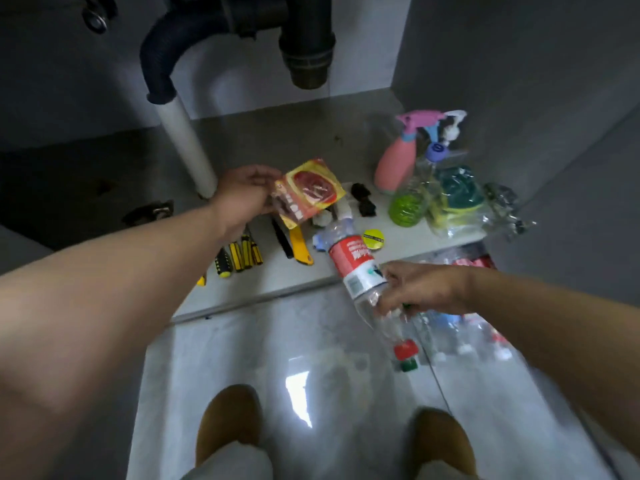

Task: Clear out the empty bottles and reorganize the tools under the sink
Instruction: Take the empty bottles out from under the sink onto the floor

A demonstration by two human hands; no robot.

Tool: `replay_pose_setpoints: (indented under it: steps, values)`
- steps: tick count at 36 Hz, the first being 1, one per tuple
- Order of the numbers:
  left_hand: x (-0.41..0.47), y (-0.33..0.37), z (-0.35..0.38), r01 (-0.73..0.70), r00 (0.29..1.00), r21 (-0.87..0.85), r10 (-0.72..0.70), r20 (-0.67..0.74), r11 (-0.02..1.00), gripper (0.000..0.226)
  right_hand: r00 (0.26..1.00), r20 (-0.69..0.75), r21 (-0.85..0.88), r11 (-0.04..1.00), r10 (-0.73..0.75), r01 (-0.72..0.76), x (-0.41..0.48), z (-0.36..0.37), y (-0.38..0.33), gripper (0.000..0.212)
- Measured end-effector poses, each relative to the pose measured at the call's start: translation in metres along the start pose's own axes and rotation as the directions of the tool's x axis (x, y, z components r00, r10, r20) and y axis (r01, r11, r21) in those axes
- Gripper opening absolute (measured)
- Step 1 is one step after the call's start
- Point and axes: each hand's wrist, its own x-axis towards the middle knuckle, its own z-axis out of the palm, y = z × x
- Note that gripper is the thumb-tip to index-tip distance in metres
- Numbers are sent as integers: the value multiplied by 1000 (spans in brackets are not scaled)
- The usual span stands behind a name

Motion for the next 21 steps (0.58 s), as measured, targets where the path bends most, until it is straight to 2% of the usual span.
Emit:
replay_pose_setpoints:
  steps: [2, 5, 8, 12, 15, 17, 21]
  values:
    - [-15, -1, 4, 76, 990, 19, -78, 116, 997, 19, 991, 44, -158, 980, 127, -119, -11, 0, 9, 52]
    - [-30, -3, 11, 192, 943, 85, -207, 259, 978, 23, 959, 13, -352, 899, 282, -260, -15, 9, 16, 62]
    - [-38, -10, 17, 282, 863, 195, -337, 377, 939, 25, 950, -87, -473, 827, 299, -303, -5, 28, 27, 69]
    - [-46, -34, 20, 392, 725, 276, -480, 495, 877, 26, 944, -285, -449, 847, 166, -284, 14, 61, 45, 71]
    - [-48, -53, 15, 403, 644, 377, -551, 531, 834, 27, 934, -333, -411, 872, 130, -268, 25, 75, 52, 72]
    - [-50, -60, 11, 385, 610, 444, -584, 536, 809, 27, 933, -324, -396, 873, 159, -286, 26, 70, 53, 74]
    - [-51, -68, 12, 353, 595, 508, -608, 526, 785, 26, 908, -336, -396, 837, 251, -378, 18, 38, 57, 78]
